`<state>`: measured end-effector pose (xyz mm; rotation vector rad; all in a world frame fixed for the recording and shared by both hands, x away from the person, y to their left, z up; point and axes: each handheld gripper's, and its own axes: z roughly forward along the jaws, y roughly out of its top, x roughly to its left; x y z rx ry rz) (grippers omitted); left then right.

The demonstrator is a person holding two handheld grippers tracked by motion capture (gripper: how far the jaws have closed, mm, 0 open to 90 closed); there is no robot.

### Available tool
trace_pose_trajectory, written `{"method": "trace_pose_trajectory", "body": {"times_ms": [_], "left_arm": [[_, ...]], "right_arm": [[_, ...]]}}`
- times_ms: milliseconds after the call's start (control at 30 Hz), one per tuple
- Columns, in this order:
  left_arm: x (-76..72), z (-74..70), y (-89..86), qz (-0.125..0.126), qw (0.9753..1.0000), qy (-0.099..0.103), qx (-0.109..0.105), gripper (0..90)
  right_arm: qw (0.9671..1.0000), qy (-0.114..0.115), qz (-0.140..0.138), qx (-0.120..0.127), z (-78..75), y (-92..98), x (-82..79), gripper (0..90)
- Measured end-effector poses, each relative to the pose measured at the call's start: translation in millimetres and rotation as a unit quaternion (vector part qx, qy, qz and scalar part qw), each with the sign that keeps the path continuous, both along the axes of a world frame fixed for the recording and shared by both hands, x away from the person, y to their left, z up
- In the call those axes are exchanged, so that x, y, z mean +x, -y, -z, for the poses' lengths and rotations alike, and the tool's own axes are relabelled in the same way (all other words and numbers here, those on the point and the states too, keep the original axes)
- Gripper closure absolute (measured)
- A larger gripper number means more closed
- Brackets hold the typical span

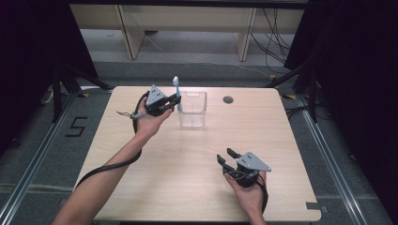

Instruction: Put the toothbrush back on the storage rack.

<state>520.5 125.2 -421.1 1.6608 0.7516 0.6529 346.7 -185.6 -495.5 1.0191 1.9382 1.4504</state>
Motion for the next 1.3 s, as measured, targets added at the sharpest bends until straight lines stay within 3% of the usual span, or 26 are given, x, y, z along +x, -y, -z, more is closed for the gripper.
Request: {"method": "trace_pose_trajectory", "body": {"times_ms": [33, 133, 200, 333, 467, 633, 700, 733, 867, 900, 967, 1300], "left_arm": [[-0.1, 0.3, 0.3, -0.001, 1.0000, -0.002, 0.000, 78.2], [0.2, 1.4, 0.9, -0.003, 1.0000, -0.007, 0.002, 78.2], [0.4, 2.3, 0.7, -0.003, 0.9999, -0.009, 0.003, 78.2], [0.5, 4.2, 1.1, -0.005, 0.9999, -0.014, 0.007, 78.2], [1.2, 5.8, 1.8, -0.007, 0.9997, -0.020, 0.008, 78.2], [2.1, 8.8, 2.4, -0.008, 0.9995, -0.029, 0.011, 78.2], [2.3, 9.5, 2.7, -0.009, 0.9995, -0.029, 0.013, 78.2], [2.4, 10.0, 3.2, -0.010, 0.9994, -0.031, 0.012, 78.2], [3.2, 12.0, 3.5, -0.011, 0.9992, -0.036, 0.014, 78.2], [3.5, 12.6, 3.6, -0.012, 0.9991, -0.038, 0.015, 78.2], [4.0, 13.6, 3.9, -0.012, 0.9990, -0.040, 0.017, 78.2], [6.1, 18.6, 5.4, -0.013, 0.9986, -0.048, 0.018, 78.2]], "right_arm": [[0.9999, 0.010, 0.003, -0.009, -0.2, 1.2, 0.5, 51.8], [1.0000, -0.002, 0.003, -0.007, -0.1, 0.6, -0.5, 51.7], [0.9999, 0.006, 0.003, -0.011, 0.4, 1.0, 0.6, 51.6], [0.9999, -0.010, 0.002, -0.007, 0.3, -0.2, -0.8, 51.5], [0.9999, -0.010, 0.003, -0.008, 0.4, -0.3, -0.8, 51.4], [0.9997, 0.010, 0.001, -0.023, 1.2, 1.7, 1.6, 51.3], [0.9999, 0.004, -0.001, -0.015, 1.8, 1.0, 1.4, 51.3], [0.9998, -0.011, 0.008, -0.012, 1.4, -0.1, -1.3, 51.2], [0.9999, -0.010, 0.004, -0.011, 2.3, -0.8, -0.8, 51.1], [0.9999, 0.000, -0.003, -0.010, 3.1, -0.9, 1.4, 51.1], [0.9999, -0.013, 0.005, -0.010, 2.9, -1.2, -0.4, 51.0], [0.9998, -0.017, 0.007, -0.013, 3.4, -1.7, -1.0, 50.8]]}}
